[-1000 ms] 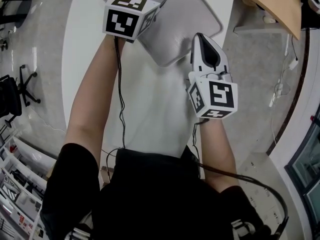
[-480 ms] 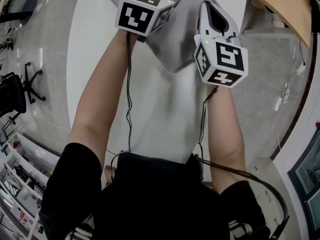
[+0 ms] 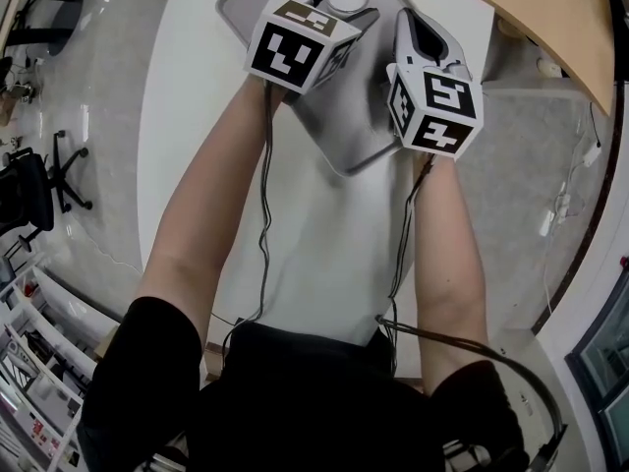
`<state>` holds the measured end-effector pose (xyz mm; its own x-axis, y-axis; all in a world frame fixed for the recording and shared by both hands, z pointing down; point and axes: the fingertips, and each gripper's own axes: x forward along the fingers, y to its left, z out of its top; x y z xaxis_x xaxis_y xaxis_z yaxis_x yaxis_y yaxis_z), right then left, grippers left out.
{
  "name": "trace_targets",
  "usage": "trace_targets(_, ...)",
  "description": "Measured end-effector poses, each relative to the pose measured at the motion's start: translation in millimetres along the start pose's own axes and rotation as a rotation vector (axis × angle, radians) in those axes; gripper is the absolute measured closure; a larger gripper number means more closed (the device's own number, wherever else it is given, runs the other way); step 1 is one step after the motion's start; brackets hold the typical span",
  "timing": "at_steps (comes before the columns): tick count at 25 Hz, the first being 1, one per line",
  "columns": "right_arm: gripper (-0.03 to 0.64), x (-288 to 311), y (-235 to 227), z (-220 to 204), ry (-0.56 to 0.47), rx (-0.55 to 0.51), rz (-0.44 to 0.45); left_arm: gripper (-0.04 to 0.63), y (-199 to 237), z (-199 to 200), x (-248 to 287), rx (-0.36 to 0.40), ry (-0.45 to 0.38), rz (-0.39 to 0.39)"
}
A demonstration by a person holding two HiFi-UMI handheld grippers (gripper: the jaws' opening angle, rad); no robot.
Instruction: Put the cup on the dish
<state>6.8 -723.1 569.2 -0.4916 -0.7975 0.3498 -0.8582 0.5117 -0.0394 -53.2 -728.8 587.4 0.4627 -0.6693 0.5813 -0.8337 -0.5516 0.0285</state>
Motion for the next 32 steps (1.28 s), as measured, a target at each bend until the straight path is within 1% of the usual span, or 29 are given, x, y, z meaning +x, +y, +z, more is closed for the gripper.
trace_targets(5, 0.603, 12.1, 4.3, -2.9, 0.012, -0.006, 0.001, 0.324, 4.7, 1.1, 3.0, -0.006, 0.010, -0.019)
trace_targets(9, 0.603, 14.8, 1.5, -7.3, 0.033, 0.001, 0.003, 0.322, -2.1, 0.6, 6.9, -0.014, 0.050, -0.060)
trace_targets(12, 0.603, 16.4, 0.8, -5.7, 0.036, 0.008, -0.003, 0.322, -0.7, 2.5, 7.9, -0.005, 0.055, -0.056)
trace_targets(16, 0.603, 11.7, -2.1, -7.7, 0.041, 0.015, -0.009, 0.321, -2.8, 1.4, 7.5, -0.017, 0.059, -0.047)
trace_targets(19, 0.603, 8.1, -3.2, -6.9, 0.039, 0.020, -0.018, 0.319, -4.0, 1.9, 4.0, -0.007, 0.056, -0.054)
trace_targets(22, 0.603, 2.6, -1.6, -5.9, 0.040, 0.021, -0.020, 0.287, -8.6, 4.8, -0.5, -0.015, 0.043, -0.079)
trace_targets(24, 0.603, -3.3, -3.9, -5.3, 0.038, 0.023, -0.019, 0.279, -13.6, 5.9, -0.6, -0.018, 0.047, -0.084)
trace_targets(26, 0.603, -10.1, -6.3, -1.8, 0.034, 0.024, -0.021, 0.267, -17.0, 8.9, -3.4, -0.010, 0.045, -0.077)
trace_targets(28, 0.603, -17.3, -5.4, 5.5, 0.029, 0.028, -0.024, 0.264, -16.3, 13.9, -10.9, 0.014, 0.032, -0.053)
trace_targets(32, 0.603, -33.3, 1.7, 23.2, 0.013, 0.032, -0.023, 0.253, -7.2, 28.5, -31.1, 0.090, -0.018, 0.028)
